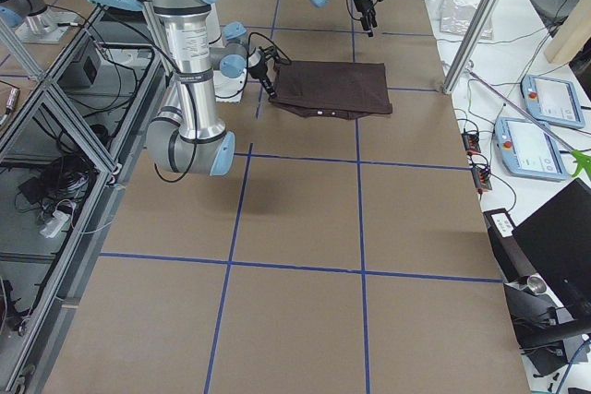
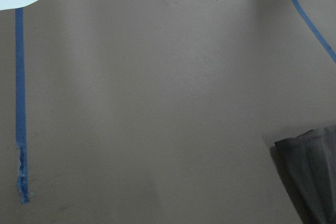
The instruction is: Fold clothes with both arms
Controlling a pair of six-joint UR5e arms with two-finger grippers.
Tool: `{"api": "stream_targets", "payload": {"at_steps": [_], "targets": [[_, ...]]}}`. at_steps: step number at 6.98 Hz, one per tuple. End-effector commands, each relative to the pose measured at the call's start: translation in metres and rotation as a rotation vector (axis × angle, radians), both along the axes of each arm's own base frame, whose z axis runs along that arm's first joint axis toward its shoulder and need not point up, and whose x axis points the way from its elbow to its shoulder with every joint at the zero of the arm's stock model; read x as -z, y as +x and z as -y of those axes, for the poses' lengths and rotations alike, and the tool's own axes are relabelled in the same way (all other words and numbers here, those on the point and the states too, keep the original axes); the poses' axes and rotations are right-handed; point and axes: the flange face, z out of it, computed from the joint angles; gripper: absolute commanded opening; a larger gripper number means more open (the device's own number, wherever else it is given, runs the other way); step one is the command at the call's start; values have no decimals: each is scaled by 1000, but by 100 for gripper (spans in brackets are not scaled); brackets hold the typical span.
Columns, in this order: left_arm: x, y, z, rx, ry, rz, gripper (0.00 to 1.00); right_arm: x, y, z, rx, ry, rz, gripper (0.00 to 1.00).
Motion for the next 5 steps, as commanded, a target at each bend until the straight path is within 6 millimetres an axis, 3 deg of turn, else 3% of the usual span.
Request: {"api": "stream_targets", "payload": {"at_steps": [1,4,5], "targets": [[0,0,0,0,0,0,100,3,1,-1,-13,16,8,0],[2,2,-1,-2,2,-4,100,11,23,11,-44,7,35,0],[2,2,-1,-2,2,-4,100,-15,32,10,-66,-19,8,0]]}}
